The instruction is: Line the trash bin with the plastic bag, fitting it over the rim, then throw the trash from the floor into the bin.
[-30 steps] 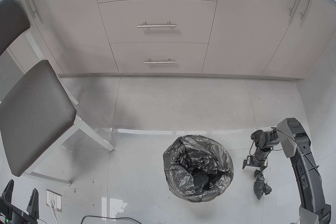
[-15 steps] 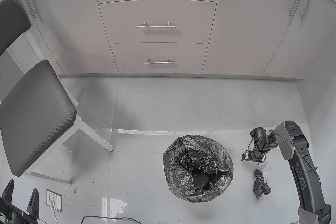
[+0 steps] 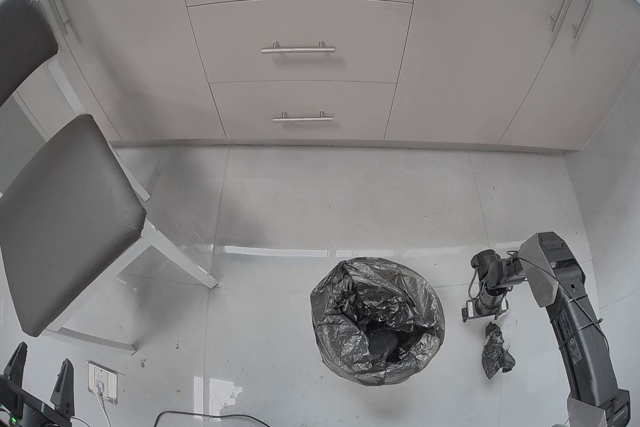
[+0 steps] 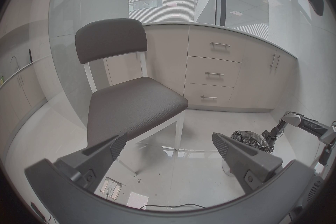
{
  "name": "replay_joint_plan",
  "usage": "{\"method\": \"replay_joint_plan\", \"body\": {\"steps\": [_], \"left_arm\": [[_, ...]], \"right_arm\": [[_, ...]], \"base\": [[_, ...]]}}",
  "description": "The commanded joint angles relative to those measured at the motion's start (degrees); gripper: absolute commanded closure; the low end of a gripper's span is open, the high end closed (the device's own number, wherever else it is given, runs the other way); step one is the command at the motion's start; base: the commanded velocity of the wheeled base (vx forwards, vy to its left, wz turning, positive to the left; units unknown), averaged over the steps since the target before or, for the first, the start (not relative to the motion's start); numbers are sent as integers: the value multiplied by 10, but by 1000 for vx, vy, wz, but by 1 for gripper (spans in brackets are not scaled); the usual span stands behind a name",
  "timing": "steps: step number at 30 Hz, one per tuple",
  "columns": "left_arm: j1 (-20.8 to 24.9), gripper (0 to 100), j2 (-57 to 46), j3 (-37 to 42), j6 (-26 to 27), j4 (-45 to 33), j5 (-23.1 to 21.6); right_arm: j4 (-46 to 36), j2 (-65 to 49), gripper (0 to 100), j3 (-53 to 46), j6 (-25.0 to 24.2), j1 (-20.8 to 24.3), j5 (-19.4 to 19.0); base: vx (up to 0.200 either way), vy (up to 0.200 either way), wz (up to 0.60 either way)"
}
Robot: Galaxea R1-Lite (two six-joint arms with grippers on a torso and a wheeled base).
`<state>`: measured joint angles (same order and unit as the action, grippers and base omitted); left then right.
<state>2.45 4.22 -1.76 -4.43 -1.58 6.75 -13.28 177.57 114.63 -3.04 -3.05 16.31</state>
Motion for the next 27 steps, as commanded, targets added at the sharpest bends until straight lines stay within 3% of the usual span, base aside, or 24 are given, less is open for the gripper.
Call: {"method": "replay_joint_plan", "body": {"steps": [1, 7, 17, 27], "left_arm": [[0, 0, 2, 0, -1, 1, 0], [0, 0, 2, 1, -1, 1, 0], [0, 0, 2, 1, -1, 1, 0], [0, 0, 2, 1, -2, 1, 0]], "right_arm": [[0, 0, 0, 0, 15, 0, -1], [7, 0, 0, 0, 66, 6, 10], [42, -21, 0, 0, 106, 8, 21], [-1, -77, 0, 0, 148, 10, 25]], "base": [[0, 0, 0], [0, 0, 0], [0, 0, 0], [0, 0, 0]]}}
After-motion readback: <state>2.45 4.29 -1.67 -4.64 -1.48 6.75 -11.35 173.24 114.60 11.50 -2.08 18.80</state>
